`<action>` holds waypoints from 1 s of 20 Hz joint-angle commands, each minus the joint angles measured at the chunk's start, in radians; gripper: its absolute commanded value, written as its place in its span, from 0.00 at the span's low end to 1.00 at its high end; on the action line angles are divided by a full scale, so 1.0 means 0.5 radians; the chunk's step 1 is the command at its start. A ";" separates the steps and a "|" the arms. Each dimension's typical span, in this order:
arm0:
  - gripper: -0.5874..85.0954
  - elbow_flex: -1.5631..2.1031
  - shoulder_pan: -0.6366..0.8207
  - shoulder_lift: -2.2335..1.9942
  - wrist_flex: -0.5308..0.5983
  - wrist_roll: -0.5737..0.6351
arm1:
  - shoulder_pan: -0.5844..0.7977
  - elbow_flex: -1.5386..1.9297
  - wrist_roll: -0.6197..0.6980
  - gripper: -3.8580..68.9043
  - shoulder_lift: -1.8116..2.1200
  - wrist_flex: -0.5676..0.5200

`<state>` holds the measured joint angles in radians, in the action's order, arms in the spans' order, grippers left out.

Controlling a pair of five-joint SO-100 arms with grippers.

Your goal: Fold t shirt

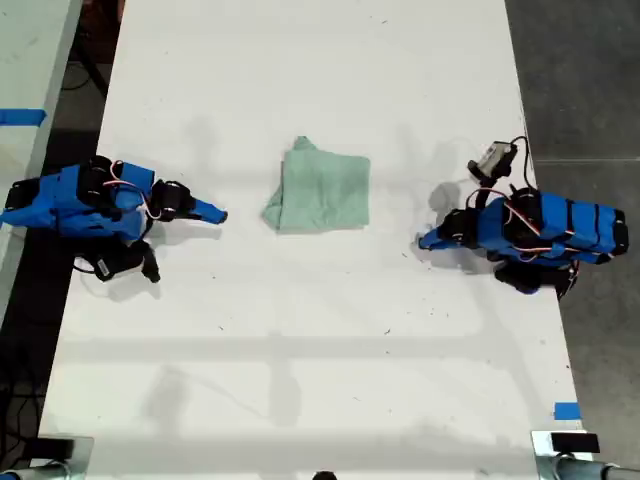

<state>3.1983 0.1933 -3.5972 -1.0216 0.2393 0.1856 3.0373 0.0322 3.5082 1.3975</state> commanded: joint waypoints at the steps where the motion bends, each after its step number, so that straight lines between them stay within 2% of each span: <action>1: 0.06 0.021 -0.037 -0.012 -0.021 0.067 | 0.015 0.074 0.411 0.19 0.009 0.006; 20: 0.06 0.018 -0.018 -0.012 -0.021 0.074 | 0.025 0.074 0.374 0.19 0.009 0.006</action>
<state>3.2030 0.1917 -3.5972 -1.0308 0.2669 0.1887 3.0388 0.2010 3.5082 1.3975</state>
